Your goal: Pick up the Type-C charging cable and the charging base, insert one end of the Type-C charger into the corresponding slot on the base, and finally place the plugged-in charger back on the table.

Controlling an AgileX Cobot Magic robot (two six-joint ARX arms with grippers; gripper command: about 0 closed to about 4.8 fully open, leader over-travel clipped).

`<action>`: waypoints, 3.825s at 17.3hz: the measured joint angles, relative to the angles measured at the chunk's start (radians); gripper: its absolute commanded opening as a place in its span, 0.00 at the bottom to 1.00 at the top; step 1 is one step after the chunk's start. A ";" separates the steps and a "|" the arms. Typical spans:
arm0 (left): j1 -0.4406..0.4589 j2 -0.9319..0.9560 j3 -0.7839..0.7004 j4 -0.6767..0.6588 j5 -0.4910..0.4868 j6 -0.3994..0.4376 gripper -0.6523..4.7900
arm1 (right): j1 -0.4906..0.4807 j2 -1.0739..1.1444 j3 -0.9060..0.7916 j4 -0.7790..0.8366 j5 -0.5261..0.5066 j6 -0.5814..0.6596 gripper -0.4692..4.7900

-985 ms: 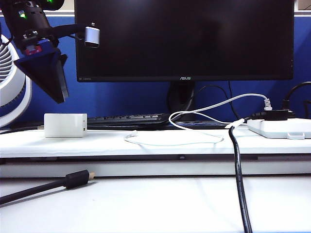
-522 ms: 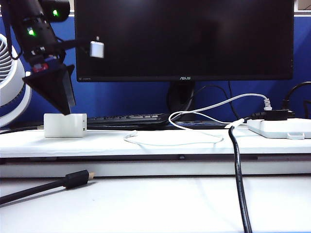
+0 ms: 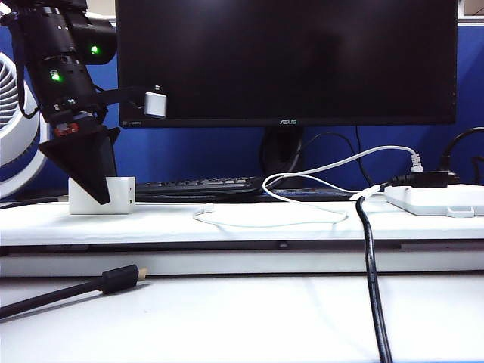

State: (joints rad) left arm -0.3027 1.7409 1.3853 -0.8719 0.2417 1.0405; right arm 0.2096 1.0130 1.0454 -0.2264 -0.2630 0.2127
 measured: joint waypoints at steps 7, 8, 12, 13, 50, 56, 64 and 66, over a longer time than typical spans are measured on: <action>0.000 0.016 0.000 0.020 -0.023 0.000 0.84 | 0.000 0.002 0.000 0.000 0.000 0.000 0.09; 0.000 0.028 0.000 0.020 -0.023 0.000 0.81 | 0.000 0.002 0.000 0.000 -0.001 0.000 0.09; 0.001 0.036 0.000 0.024 -0.023 0.000 0.35 | 0.000 0.002 0.000 0.000 -0.001 0.000 0.09; 0.002 0.035 0.001 0.026 -0.024 -0.003 0.17 | 0.000 0.002 0.000 0.000 -0.002 0.000 0.09; 0.001 -0.283 0.308 0.000 -0.022 -0.521 0.11 | 0.478 0.682 0.051 0.184 0.098 1.014 0.55; 0.001 -0.289 0.308 -0.031 -0.022 -0.521 0.11 | 0.478 0.695 0.082 0.193 0.234 0.974 0.52; 0.002 -0.289 0.308 -0.042 -0.022 -0.521 0.11 | 0.514 0.775 0.164 0.142 0.266 0.917 0.52; 0.001 -0.290 0.308 -0.047 -0.021 -0.521 0.11 | 0.516 0.775 0.164 0.105 0.268 0.900 0.52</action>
State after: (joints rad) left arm -0.3016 1.4509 1.6936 -0.9192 0.2203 0.5190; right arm 0.7254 1.7878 1.2095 -0.1219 0.0051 1.1130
